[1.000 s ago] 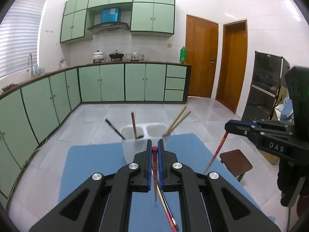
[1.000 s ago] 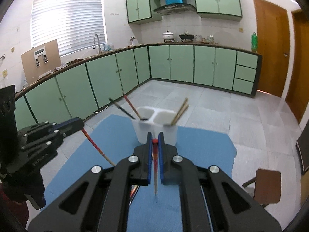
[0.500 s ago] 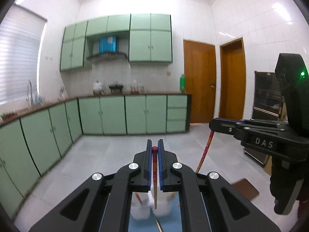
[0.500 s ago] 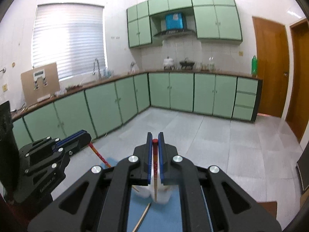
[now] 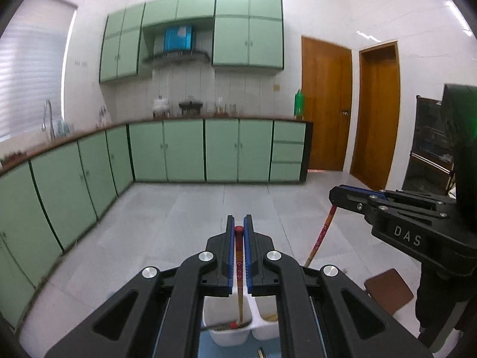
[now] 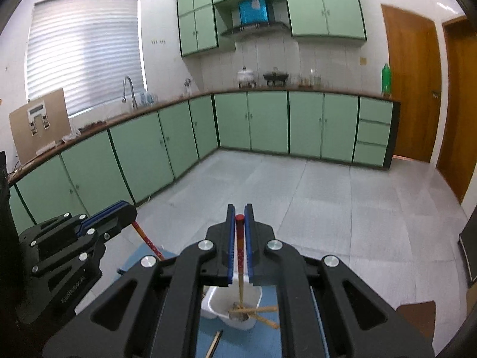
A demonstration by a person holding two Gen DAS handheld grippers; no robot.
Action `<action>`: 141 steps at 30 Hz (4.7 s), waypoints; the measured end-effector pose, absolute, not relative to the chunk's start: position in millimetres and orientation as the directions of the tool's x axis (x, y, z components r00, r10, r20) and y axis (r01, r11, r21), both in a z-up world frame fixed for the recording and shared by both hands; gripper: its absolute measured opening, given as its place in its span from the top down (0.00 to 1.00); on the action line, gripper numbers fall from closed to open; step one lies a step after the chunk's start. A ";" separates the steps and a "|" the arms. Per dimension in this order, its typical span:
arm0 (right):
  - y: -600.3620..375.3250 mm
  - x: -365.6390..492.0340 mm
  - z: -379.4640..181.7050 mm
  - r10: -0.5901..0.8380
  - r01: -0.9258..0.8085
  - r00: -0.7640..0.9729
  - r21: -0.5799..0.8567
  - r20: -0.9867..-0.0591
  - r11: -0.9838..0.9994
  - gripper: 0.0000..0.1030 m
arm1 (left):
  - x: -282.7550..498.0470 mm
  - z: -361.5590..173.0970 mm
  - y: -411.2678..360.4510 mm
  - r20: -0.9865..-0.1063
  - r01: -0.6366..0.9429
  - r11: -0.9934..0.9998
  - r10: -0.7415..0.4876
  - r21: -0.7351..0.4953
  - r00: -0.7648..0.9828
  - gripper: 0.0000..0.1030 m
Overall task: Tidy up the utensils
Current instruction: 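Lift both red chopsticks and drop them into the white holder, then move both open tools back over the last two chopsticks, then grasp the black chopstick by its tip with the right tool, then grasp the red-patterned chopstick by its tip with the left tool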
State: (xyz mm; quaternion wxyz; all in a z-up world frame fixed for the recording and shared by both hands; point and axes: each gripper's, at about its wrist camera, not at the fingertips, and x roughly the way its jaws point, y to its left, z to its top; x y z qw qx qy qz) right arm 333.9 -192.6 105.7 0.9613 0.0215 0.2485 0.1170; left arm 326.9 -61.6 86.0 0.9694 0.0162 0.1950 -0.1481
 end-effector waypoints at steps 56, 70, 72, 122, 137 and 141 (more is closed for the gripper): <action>-142.5 102.2 -166.5 0.158 -0.112 0.595 0.114 -0.788 0.987 0.20 | 143.3 -166.2 21.9 -0.781 0.118 0.992 -0.102 -0.036 0.617 0.23; -130.5 110.4 -167.4 0.095 -0.111 0.602 0.034 -0.793 0.993 0.34 | 148.8 -170.2 20.4 -0.783 0.109 0.994 -0.090 -0.029 0.616 0.22; -134.9 109.6 -166.6 0.077 -0.090 0.608 0.027 -0.790 0.996 0.35 | 148.8 -170.1 20.4 -0.782 0.109 0.994 -0.091 -0.030 0.616 0.22; -189.4 99.1 -167.7 0.154 -0.062 0.617 0.147 -0.772 0.987 0.94 | 139.1 -157.8 -25.3 -0.748 0.184 0.977 -0.200 -0.105 0.633 0.21; -203.7 99.1 -169.5 0.139 -0.032 0.622 0.153 -0.770 0.988 0.94 | 144.8 -170.3 -69.2 -0.777 0.162 0.985 -0.142 -0.052 0.613 0.31; -202.0 98.3 -169.3 0.134 -0.032 0.625 0.146 -0.769 0.989 0.94 | 144.7 -169.9 -71.5 -0.776 0.136 0.991 -0.100 -0.019 0.623 0.42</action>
